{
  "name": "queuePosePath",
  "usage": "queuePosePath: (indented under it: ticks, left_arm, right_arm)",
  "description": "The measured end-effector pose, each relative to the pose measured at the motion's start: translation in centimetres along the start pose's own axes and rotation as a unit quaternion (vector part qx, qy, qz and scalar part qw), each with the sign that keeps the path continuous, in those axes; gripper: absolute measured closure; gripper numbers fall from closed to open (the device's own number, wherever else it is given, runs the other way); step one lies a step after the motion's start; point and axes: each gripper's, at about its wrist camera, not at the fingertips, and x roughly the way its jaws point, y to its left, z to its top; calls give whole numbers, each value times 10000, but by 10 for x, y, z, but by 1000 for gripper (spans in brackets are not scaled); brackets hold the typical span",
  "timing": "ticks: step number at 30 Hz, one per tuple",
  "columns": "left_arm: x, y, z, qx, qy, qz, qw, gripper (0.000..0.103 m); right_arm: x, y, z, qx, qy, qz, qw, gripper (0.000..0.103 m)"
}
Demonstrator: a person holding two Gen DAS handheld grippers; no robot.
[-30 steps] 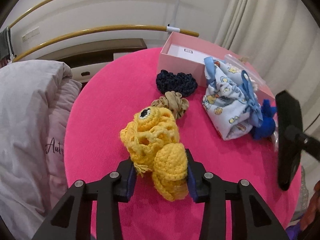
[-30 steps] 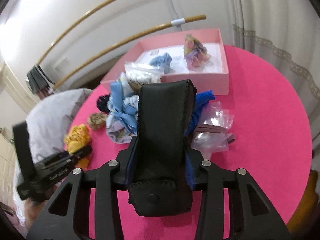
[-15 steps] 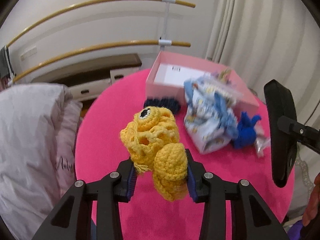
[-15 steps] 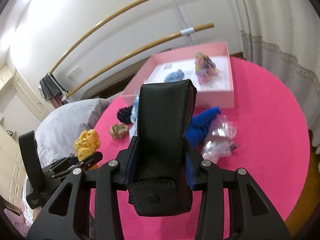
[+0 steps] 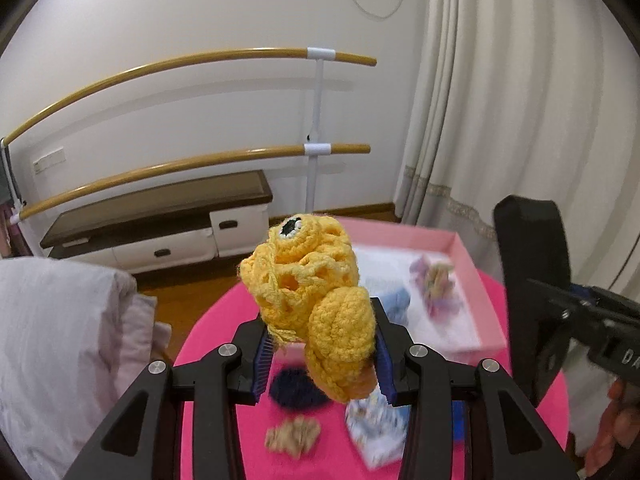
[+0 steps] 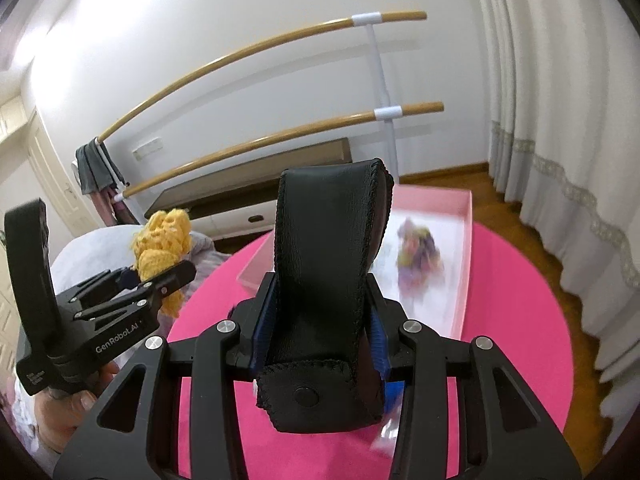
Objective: Organize soft objects
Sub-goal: 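Lift both items into the pink box and release them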
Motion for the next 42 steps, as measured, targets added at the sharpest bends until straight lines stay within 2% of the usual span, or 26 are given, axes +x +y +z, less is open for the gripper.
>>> queuePosePath:
  ticks: [7, 14, 23, 30, 33, 35, 36, 39, 40, 41, 42]
  left_arm:
    - [48, -11, 49, 133, 112, -28, 9998, 63]
    - [123, -14, 88, 126, 531, -100, 9985, 63]
    - [221, -20, 115, 80, 1306, -181, 9912, 63]
    - [259, -26, 136, 104, 1570, -218, 9873, 60]
    - [267, -27, 138, 165, 1599, -167, 9868, 57]
    - [266, -27, 137, 184, 1598, -82, 9870, 48]
    - [263, -28, 137, 190, 1596, -34, 9870, 45]
    - [257, -32, 134, 228, 1492, 24, 9885, 25]
    - [252, -33, 132, 246, 1436, 65, 9893, 15]
    - [246, -33, 129, 275, 1349, 146, 9904, 9]
    - [241, -34, 127, 289, 1299, 195, 9909, 8]
  right_arm:
    - [43, -11, 49, 44, 213, -29, 9998, 65]
    - [98, -33, 85, 144, 619, -95, 9979, 65]
    - [171, -69, 99, 515, 1272, -34, 9905, 65]
    - [203, -90, 93, 815, 1546, 26, 9846, 63]
    - [211, -100, 88, 928, 1592, -27, 9829, 56]
    - [213, -106, 85, 1022, 1581, -78, 9821, 45]
    - [213, -108, 84, 1057, 1569, -105, 9819, 43]
    - [209, -112, 84, 1113, 1484, -128, 9826, 16]
    - [207, -112, 84, 1114, 1449, -139, 9831, 1]
    - [204, -112, 85, 1129, 1408, -189, 9834, 0]
    - [201, -112, 85, 1151, 1382, -227, 9834, 0]
